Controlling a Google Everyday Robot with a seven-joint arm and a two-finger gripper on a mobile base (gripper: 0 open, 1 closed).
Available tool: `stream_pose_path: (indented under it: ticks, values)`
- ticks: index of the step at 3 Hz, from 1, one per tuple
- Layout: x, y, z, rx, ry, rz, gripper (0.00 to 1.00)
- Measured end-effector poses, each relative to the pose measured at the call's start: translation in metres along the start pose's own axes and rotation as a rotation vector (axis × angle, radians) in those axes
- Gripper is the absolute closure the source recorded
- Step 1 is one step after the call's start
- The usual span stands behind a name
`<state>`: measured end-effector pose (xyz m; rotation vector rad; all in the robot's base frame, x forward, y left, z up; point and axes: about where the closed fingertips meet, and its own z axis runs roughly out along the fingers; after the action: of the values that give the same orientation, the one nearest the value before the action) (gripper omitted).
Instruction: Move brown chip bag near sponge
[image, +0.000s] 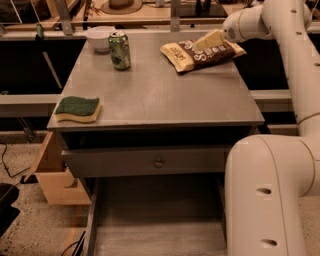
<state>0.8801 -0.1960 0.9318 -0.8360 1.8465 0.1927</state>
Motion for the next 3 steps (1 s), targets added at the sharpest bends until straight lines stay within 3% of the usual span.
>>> stream_pose_path:
  ticks: [3]
  values:
    - [0.032,0.012,0.044,-0.046,0.022,0.173,0.0]
